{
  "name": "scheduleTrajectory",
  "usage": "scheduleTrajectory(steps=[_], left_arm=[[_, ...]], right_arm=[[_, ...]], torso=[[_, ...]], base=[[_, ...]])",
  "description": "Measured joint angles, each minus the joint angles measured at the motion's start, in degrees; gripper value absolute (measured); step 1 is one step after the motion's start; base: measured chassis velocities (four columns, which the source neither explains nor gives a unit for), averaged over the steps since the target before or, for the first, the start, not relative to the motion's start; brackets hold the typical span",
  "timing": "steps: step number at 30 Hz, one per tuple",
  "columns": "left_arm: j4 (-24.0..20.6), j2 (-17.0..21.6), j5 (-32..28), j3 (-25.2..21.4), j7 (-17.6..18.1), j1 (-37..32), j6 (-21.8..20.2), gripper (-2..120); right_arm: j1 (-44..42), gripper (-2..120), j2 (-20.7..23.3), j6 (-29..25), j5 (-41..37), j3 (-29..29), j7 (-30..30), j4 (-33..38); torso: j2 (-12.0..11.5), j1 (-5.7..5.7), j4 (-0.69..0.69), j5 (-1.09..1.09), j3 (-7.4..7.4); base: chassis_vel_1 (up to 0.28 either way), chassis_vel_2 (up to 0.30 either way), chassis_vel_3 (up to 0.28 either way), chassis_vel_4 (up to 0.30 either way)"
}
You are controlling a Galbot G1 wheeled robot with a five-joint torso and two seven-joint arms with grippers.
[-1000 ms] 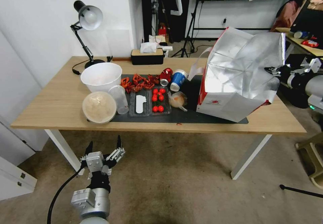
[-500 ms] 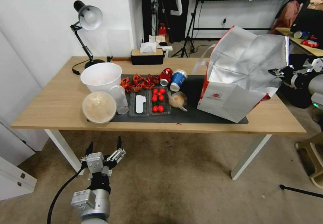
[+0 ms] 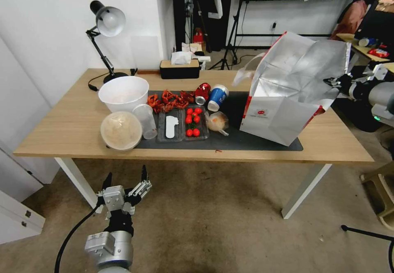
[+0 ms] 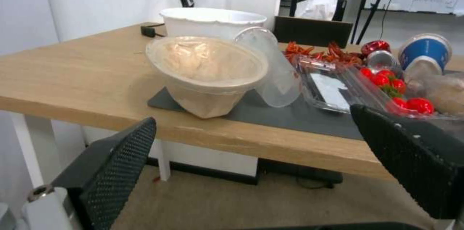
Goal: Pick up the food delivery bag from the floor and place it on the table.
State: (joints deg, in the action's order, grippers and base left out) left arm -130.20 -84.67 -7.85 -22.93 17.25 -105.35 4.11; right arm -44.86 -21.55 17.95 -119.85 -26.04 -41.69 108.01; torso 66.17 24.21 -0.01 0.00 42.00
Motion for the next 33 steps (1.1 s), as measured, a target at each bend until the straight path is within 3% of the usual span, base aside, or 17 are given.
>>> scheduleTrajectory(steps=[6, 9, 22, 27, 33], left_arm=[[-0.1, -0.1, 0.3, 0.0, 0.0, -0.2, 0.1, 100], [-0.3, -0.4, 0.6, 0.2, 0.0, -0.4, 0.2, 100], [-1.2, -0.4, 0.9, 0.3, 0.2, -1.2, 0.8, 100], [-1.3, -0.3, 0.8, 0.3, 0.2, -1.2, 0.8, 100], [-1.4, -0.2, 0.5, 0.3, 0.4, -1.0, 0.8, 100]], right_arm=[[-0.2, 30, 0.0, 0.1, 0.1, -0.1, 0.0, 0.0], [-0.1, 47, 0.4, 0.2, 0.1, -0.2, 0.2, 0.1], [-1.3, 92, 1.2, -0.8, 3.1, -1.6, -0.1, 2.5], [-3.4, 99, 1.6, -1.8, 6.4, -2.7, -0.2, 3.9], [-12.5, 100, 3.2, -4.5, 20.9, -7.7, 5.6, 8.3]], torso=[[0.0, 0.0, 0.0, 0.0, 0.0], [0.0, 0.0, 0.0, 0.0, 0.0], [0.0, 0.0, 0.0, 0.0, 0.0], [0.0, 0.0, 0.0, 0.0, 0.0], [0.0, -0.01, 0.0, 0.0, 0.0]], base=[[0.0, 0.0, 0.0, 0.0], [0.0, 0.0, 0.0, 0.0], [0.0, 0.0, 0.0, 0.0], [0.0, 0.0, 0.0, 0.0], [0.0, 0.0, 0.0, 0.0]])
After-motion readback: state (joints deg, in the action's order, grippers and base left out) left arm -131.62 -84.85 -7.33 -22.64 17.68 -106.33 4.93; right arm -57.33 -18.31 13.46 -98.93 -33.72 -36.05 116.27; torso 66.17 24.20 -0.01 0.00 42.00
